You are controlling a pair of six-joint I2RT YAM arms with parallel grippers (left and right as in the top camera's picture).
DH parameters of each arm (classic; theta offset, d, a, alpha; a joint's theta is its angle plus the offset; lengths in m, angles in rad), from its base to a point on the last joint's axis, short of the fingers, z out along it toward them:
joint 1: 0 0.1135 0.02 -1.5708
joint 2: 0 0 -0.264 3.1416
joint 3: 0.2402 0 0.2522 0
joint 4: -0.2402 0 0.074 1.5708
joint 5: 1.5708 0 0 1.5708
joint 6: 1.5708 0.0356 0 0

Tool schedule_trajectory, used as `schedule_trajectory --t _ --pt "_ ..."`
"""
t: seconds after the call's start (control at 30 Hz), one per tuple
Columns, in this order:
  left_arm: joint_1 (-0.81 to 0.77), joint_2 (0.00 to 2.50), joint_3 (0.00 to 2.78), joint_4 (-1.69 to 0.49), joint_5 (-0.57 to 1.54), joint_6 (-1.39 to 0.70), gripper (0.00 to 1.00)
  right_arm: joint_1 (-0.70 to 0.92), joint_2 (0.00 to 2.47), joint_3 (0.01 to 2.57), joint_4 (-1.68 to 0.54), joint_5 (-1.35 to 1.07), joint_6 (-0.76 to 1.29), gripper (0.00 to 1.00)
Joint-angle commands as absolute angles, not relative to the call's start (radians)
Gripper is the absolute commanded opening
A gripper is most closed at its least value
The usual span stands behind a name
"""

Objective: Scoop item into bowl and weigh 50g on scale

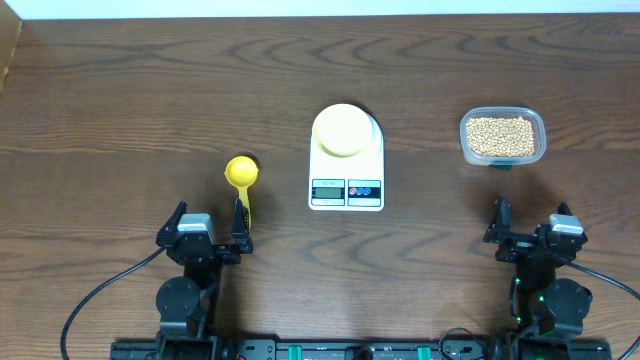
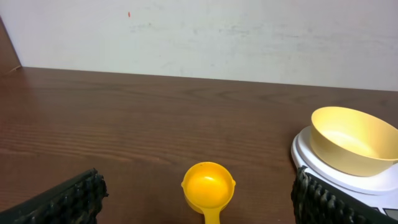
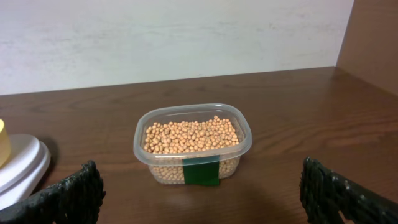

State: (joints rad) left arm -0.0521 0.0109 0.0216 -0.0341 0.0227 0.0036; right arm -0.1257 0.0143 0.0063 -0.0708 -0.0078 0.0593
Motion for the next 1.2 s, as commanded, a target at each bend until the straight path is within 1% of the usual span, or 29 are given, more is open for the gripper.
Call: schedule_trajectory --t 0.0,0.27,0.47,0.67,0.93,1.17 --pt "-0.047 0.006 0.004 -0.074 -0.005 0.003 0.98 -0.12 0.006 0.006 -0.076 -0.006 0.047 0.99" --pt "-0.047 0.014 0.013 -0.084 -0.005 -0.003 0.98 -0.12 0.006 0.006 -0.076 -0.006 0.047 0.99" --pt "-0.047 0.084 0.093 -0.145 -0.004 -0.032 0.98 -0.12 0.006 0.006 -0.076 -0.006 0.047 0.99" --pt "-0.047 0.242 0.239 -0.208 0.037 -0.036 0.98 -0.12 0.006 0.006 -0.076 -0.006 0.047 0.99" --pt "-0.047 0.513 0.444 -0.255 0.045 -0.039 0.98 -0.12 0.006 0.006 -0.076 -0.006 0.047 0.99" --pt "-0.047 0.732 0.681 -0.436 0.045 -0.039 0.98 -0.12 0.006 0.006 -0.076 -0.006 0.047 0.99"
